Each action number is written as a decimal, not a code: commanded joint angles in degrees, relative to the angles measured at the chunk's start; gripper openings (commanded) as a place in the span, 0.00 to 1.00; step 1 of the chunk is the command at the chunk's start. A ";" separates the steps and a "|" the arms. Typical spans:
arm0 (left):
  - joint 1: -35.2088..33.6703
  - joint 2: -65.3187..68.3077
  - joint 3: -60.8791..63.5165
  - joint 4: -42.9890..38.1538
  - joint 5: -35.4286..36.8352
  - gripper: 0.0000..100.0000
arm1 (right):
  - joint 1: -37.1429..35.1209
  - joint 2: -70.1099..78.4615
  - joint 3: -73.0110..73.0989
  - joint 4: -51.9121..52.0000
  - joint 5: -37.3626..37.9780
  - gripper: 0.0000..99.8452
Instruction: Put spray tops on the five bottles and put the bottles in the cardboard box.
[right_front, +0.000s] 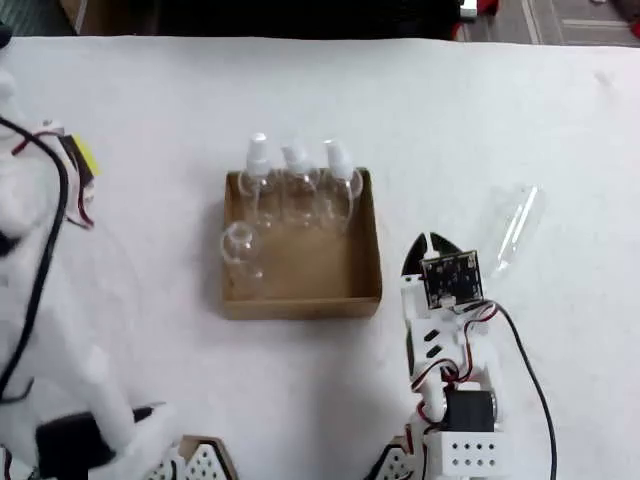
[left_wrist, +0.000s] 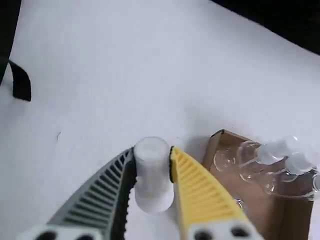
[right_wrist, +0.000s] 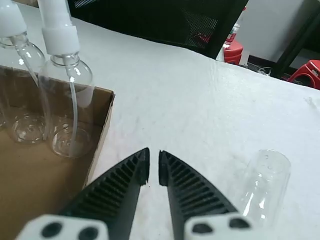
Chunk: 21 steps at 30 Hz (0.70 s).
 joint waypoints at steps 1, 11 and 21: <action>4.09 -7.78 -2.11 -2.90 -0.44 0.02 | -0.40 -0.66 0.44 0.04 0.70 0.02; 14.11 -26.15 1.23 -4.66 -10.02 0.02 | -0.31 -0.75 0.44 -0.04 0.70 0.02; 21.32 -40.04 29.45 -21.98 -9.76 0.02 | -0.31 -0.75 0.44 0.04 0.70 0.02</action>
